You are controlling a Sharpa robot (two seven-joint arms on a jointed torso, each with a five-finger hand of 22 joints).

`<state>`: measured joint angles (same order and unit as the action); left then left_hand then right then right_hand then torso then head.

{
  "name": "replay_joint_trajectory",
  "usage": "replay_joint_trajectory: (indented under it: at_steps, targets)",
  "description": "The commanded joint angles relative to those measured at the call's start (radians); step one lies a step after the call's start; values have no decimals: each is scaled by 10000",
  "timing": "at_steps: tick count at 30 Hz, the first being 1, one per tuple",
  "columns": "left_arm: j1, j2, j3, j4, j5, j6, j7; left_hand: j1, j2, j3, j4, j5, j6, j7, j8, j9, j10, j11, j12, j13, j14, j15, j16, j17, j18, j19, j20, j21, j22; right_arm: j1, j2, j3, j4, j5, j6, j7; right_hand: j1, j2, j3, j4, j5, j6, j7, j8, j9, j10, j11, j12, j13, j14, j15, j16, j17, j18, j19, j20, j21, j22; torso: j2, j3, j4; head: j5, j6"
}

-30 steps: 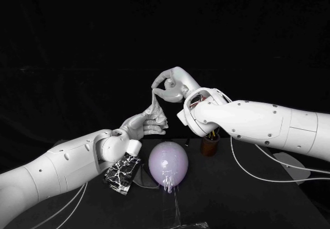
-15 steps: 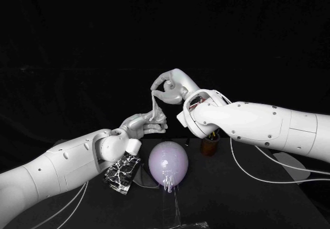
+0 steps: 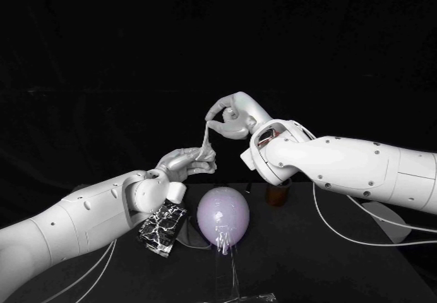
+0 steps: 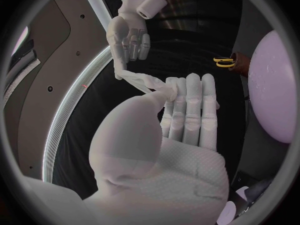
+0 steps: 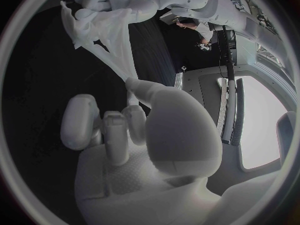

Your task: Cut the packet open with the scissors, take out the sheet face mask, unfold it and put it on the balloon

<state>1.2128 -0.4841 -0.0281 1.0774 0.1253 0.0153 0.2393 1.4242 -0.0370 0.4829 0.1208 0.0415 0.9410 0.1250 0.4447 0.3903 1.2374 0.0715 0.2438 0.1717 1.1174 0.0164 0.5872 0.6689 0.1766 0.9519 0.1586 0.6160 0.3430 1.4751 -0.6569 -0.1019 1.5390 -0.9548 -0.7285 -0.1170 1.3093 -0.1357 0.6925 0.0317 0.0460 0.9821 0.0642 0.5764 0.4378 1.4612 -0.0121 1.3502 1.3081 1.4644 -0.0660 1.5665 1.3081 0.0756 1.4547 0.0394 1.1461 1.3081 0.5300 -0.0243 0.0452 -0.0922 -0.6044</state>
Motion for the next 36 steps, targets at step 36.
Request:
replay_joint_trajectory:
  at_steps: [36]
  targets:
    - [19,-233,-5,6,-369,-437,142,-942,-243,1960,-693,87,-254,58,181,598,-98,29,-172,-5,-303,134,-174,111,11,-990,183,822,635,-256,-1734,-268,1118,314,143,245,-42,93,16,-28,30,72,13,21,15,44,23,-52,858,1064,-24,43,2627,-50,40,-23,-3,1688,3,1,7,138,-54]
